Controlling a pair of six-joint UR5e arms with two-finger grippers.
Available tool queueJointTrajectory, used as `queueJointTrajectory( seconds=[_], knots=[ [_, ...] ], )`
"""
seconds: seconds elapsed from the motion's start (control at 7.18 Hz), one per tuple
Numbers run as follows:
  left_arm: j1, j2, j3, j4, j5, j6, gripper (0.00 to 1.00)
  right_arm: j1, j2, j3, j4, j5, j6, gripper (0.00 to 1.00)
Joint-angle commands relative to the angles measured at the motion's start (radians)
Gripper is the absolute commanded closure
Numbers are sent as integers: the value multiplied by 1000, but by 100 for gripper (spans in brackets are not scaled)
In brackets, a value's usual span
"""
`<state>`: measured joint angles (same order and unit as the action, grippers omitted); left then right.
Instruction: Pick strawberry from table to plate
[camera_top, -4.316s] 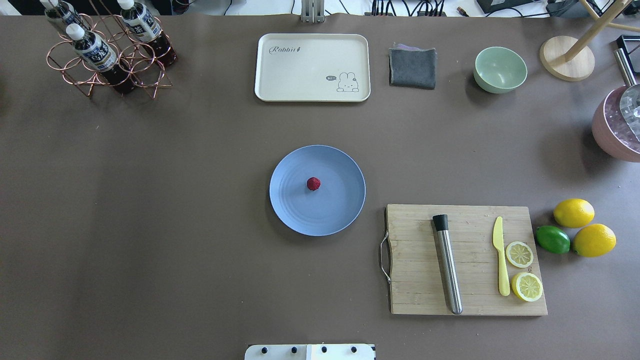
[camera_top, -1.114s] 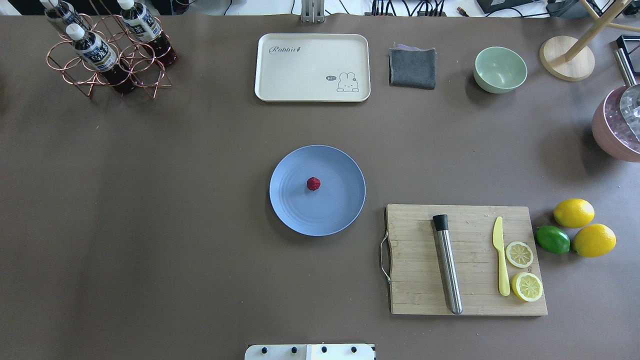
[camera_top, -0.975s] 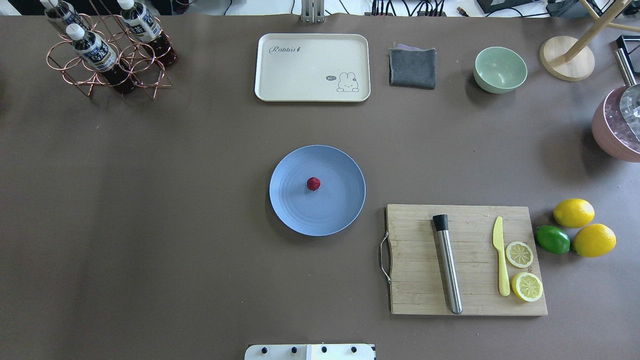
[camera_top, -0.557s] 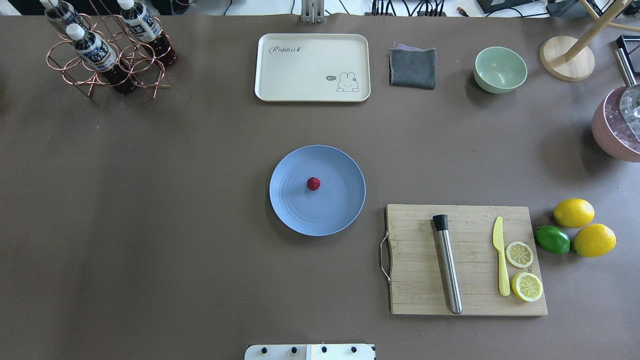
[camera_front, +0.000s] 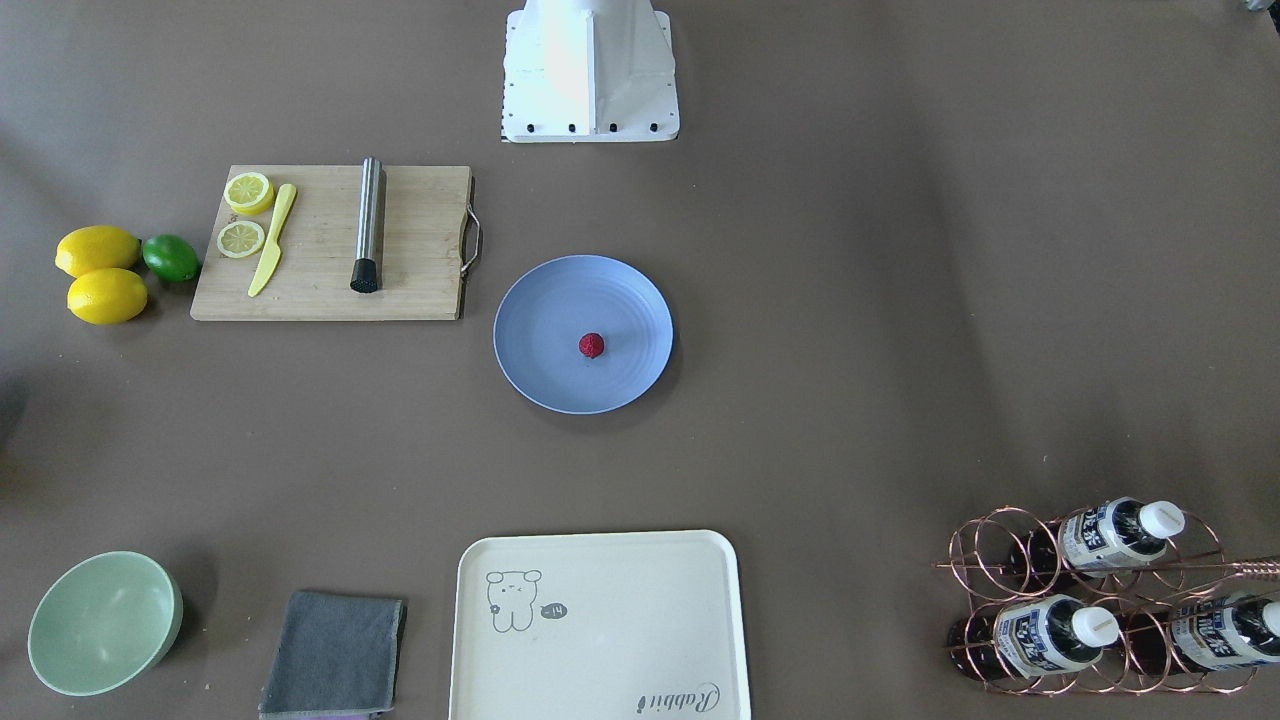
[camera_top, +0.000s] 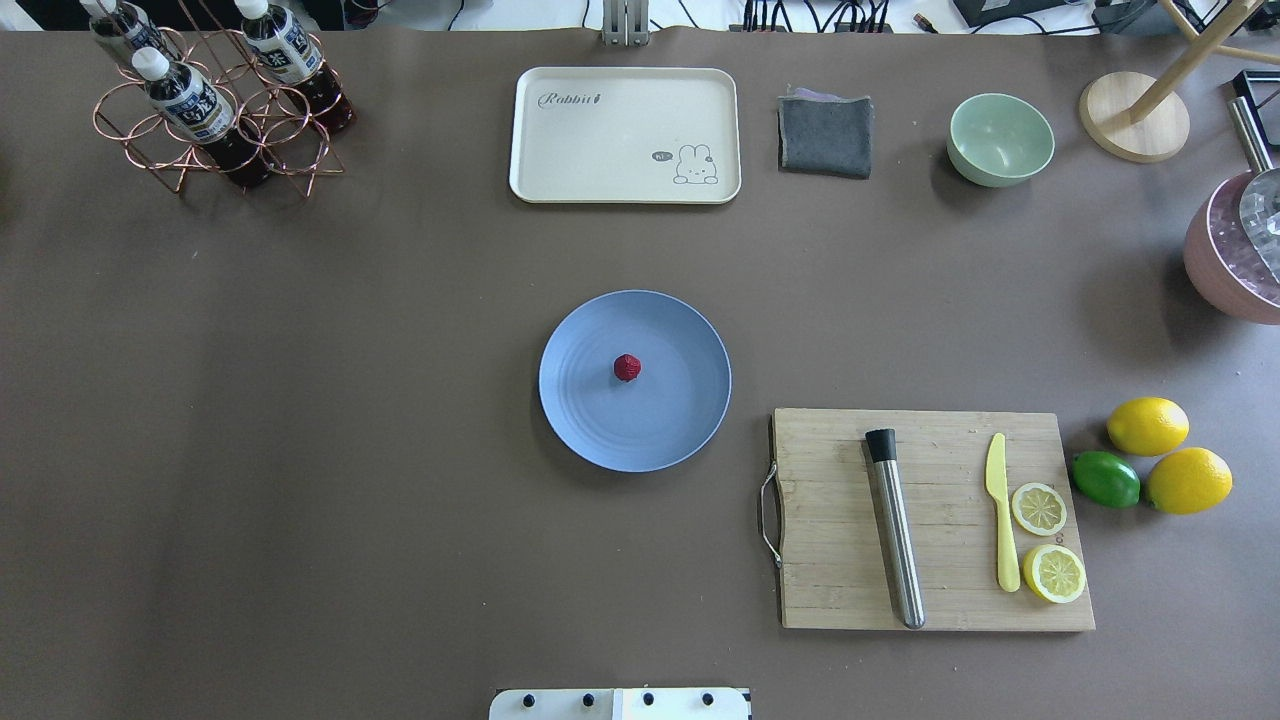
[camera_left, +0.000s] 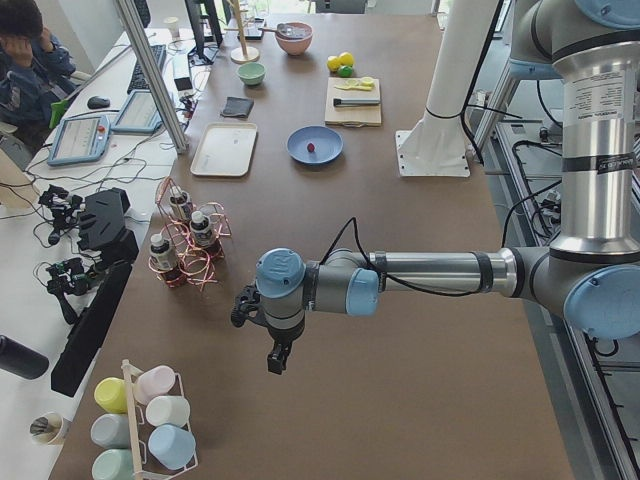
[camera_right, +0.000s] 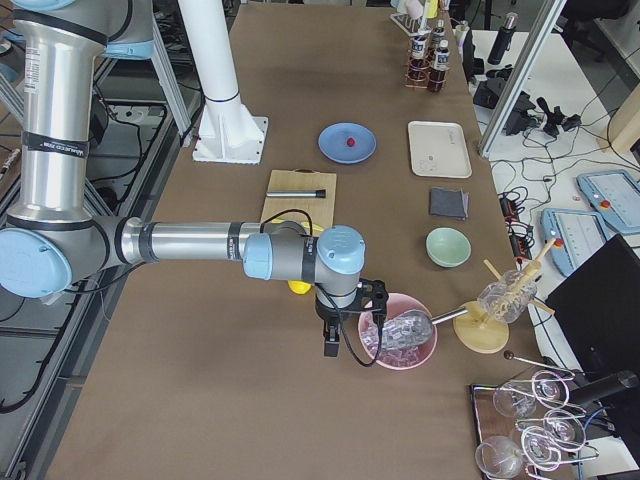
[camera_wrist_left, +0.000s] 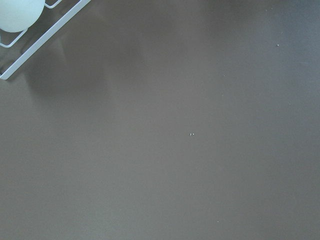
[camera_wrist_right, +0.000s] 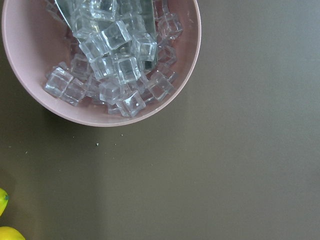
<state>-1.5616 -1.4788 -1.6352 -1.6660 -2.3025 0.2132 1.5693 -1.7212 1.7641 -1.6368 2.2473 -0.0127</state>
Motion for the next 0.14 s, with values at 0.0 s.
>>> queueJointTrajectory(
  seconds=[0.0],
  knots=[
    [0, -2, 2, 0, 0, 0, 1, 0, 0, 0, 0, 0, 0, 0]
  ],
)
